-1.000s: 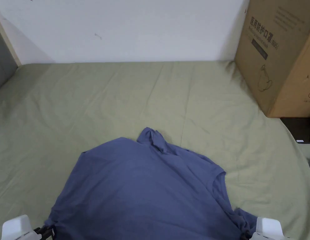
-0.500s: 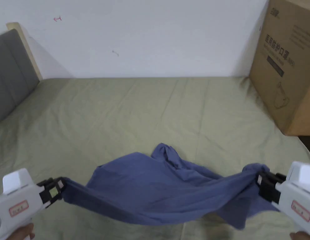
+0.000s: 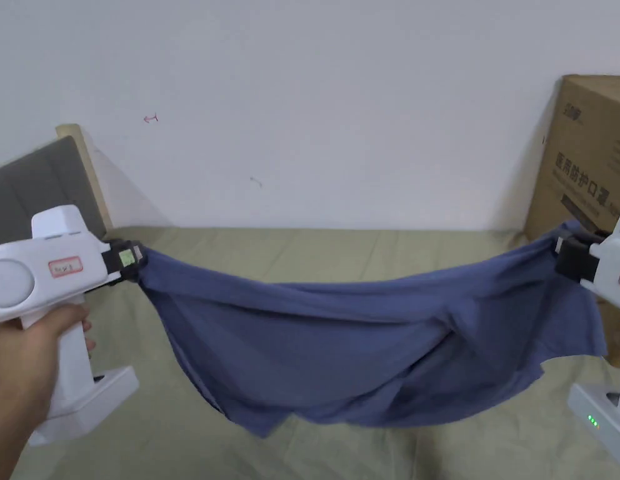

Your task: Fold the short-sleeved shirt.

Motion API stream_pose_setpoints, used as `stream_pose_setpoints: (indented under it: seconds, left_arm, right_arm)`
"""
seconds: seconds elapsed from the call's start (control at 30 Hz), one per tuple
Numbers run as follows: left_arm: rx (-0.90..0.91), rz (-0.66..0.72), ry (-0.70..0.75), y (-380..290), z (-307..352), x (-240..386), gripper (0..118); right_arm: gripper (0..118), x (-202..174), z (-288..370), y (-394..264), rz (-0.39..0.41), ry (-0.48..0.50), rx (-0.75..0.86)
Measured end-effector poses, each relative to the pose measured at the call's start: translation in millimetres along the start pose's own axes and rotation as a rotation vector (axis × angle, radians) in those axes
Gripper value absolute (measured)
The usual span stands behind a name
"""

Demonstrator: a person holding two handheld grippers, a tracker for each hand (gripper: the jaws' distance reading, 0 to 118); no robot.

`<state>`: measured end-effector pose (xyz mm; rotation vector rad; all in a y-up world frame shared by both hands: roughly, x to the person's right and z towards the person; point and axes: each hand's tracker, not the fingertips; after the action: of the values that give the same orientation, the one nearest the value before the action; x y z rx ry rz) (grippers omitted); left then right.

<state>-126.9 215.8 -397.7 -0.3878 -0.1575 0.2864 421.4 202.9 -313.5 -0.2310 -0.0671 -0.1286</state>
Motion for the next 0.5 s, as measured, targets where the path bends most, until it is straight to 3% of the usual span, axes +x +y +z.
stream_pose_setpoints:
  seconds: [0.5]
  left_arm:
    - [0.117,-0.082,0.05,166,-134,47,4]
  right_arm:
    - [9,-8,-126,131,0.072,-0.038,0.179]
